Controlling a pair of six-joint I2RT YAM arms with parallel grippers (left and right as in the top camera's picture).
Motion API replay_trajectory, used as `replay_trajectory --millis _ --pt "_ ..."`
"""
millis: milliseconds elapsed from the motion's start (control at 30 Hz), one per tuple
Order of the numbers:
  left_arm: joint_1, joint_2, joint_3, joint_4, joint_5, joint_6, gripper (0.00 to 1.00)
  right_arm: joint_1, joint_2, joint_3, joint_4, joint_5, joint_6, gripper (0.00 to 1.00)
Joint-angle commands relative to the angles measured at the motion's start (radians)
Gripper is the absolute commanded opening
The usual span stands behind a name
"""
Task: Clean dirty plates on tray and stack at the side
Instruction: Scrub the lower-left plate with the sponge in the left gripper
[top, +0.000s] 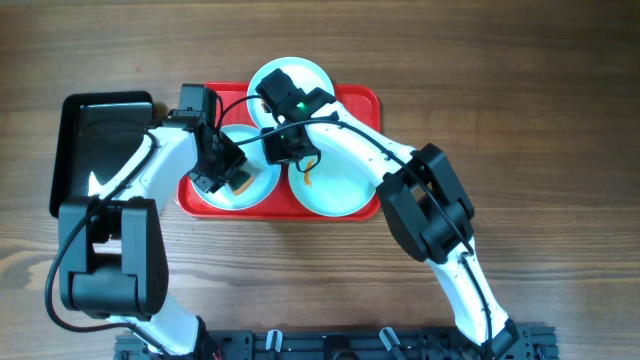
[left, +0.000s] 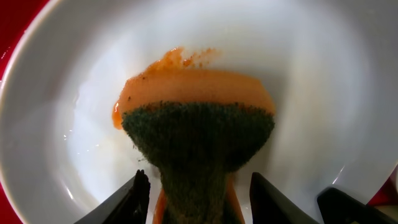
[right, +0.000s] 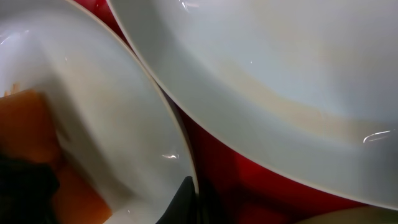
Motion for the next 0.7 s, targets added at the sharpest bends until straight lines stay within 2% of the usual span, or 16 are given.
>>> replay_trajectory --millis 0,133,333,467,533,667 --pt "-0.006 -0.023 0.020 0.007 0.011 -0.009 0.48 -0.008 0.035 0.017 0.001 0.015 0.011 0.04" --pt "-0.006 -0.023 0.020 0.006 0.011 -0.009 0.34 -0.008 0.035 0.017 -0.002 0.015 0.010 0.04" --pt "-0.006 -0.022 0.019 0.006 0.008 -0.009 0.35 -0.008 0.035 0.017 -0.002 0.015 0.010 0.04" --pt "-0.006 -0.022 0.018 0.005 0.006 -0.009 0.10 -0.008 0.035 0.017 -0.002 0.015 0.010 0.04" --pt "-0.006 -0.022 0.016 0.003 0.006 -0.009 0.04 -0.008 0.035 0.017 -0.002 0.015 0.011 0.04" --pt "-0.015 -0.022 0.012 -0.018 0.008 -0.002 0.04 -0.008 0.035 0.017 -0.002 0.015 0.010 0.04"
